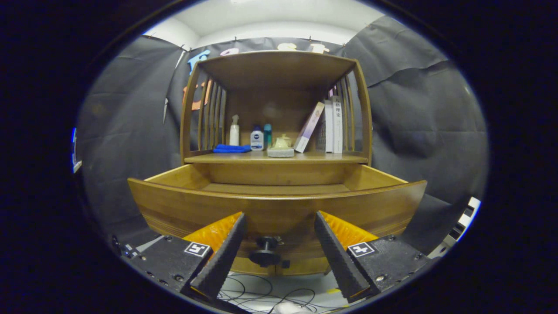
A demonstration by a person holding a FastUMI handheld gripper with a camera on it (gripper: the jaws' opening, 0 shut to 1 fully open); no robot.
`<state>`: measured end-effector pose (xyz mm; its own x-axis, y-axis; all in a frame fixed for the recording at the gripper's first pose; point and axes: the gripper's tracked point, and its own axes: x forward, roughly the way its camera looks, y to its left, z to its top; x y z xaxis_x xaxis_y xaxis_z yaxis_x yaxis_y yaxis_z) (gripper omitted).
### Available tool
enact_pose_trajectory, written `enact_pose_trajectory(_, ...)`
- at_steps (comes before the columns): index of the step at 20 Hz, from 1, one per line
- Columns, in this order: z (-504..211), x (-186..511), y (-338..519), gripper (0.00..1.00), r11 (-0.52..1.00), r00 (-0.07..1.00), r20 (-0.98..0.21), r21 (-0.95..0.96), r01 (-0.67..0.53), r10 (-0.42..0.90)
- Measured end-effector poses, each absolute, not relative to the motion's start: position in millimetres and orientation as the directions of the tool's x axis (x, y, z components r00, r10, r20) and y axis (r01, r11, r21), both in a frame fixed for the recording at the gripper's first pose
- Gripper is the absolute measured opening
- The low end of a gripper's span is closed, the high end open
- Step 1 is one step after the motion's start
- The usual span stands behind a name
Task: Pull open the drawer, take out the items inside it, and place them on the countertop above the cabinet.
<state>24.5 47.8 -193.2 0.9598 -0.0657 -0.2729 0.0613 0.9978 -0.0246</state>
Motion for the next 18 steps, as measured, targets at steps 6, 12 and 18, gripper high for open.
enact_pose_trajectory(6,-192.5,25.6,49.0,1.00,0.997,0.960,-0.268,-0.014,0.075,-0.077)
enact_pose_trajectory(12,-193.0,42.9,51.6,0.99,0.998,0.961,-0.270,-0.002,0.061,-0.059)
enact_pose_trajectory(18,-192.7,73.1,53.4,0.99,0.998,0.960,-0.273,-0.003,0.064,-0.062)
